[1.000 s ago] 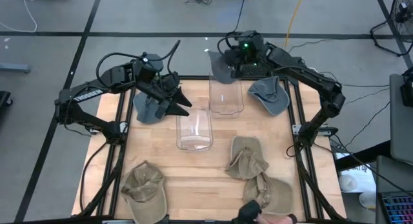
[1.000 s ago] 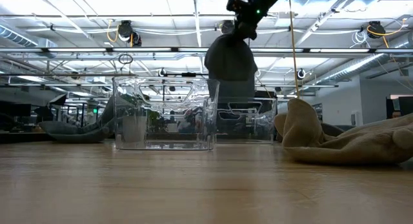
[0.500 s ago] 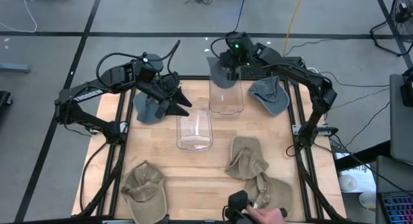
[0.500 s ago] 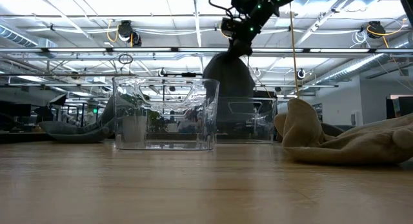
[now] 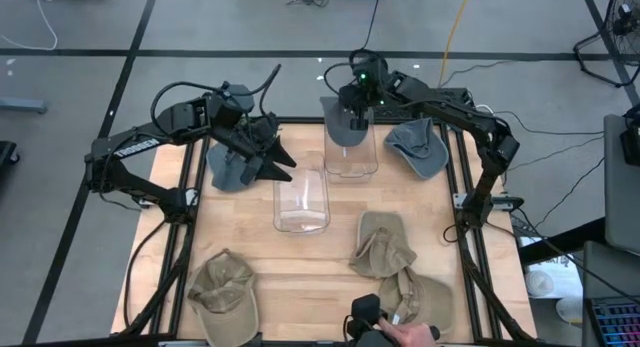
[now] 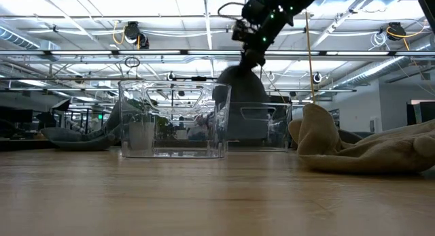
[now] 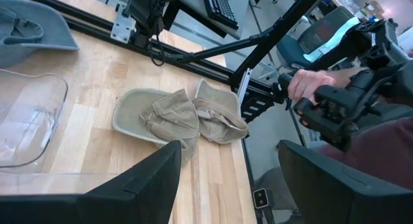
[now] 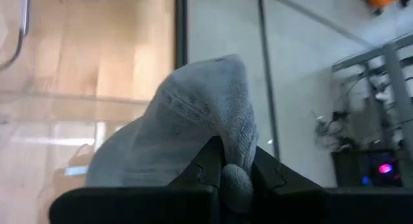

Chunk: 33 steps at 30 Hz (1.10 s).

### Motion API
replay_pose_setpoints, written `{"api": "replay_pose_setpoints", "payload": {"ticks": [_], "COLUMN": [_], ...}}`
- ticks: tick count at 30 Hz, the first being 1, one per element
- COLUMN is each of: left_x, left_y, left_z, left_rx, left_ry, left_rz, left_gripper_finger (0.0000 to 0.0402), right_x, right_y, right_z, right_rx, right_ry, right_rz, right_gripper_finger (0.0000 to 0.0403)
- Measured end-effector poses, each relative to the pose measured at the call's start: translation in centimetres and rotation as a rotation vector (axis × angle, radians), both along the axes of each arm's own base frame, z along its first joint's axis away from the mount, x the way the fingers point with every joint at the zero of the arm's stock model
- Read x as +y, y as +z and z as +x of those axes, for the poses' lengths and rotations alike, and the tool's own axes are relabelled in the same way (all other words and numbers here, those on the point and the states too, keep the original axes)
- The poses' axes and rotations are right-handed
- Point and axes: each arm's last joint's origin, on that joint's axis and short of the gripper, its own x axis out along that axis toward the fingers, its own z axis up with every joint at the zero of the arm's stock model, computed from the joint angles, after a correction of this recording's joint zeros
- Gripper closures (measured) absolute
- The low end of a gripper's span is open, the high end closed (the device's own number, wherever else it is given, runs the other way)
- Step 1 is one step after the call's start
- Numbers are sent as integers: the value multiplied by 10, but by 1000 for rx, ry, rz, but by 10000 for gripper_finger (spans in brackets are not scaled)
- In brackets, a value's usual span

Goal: Pick & Place hat
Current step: Put the bottom ash blue cap into the right transparent bin, then put the right ash blue cap into the right transparent bin

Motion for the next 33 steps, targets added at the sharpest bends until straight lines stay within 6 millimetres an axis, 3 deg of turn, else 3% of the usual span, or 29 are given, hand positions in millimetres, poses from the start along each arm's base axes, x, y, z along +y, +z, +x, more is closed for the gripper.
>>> {"api": "replay_pose_setpoints", "payload": {"ticks": [6,13,22,29,33], "left_x": [0,0,0,0,0], "left_y": [0,0,-1,-1,-1], "left_z": [0,0,-1,-1,-1], "left_rx": [5,6,13,13,12], "left_ry": [0,1,1,1,0], "left_rz": [-2,-4,-5,-5,-3], "left_gripper_finger": [133,133,133,133,133], "right_x": [-1,0,1,9,16], "right_y": [-27,-37,-35,-11,4], "right_z": [-2,-3,-6,-14,-20], "right_rx": [38,58,80,11,-25], "right_ry": [4,-5,-78,-82,-159], "right_rz": [1,-8,-32,-76,-108], "right_gripper_finger": [386,365,249,129,84]}}
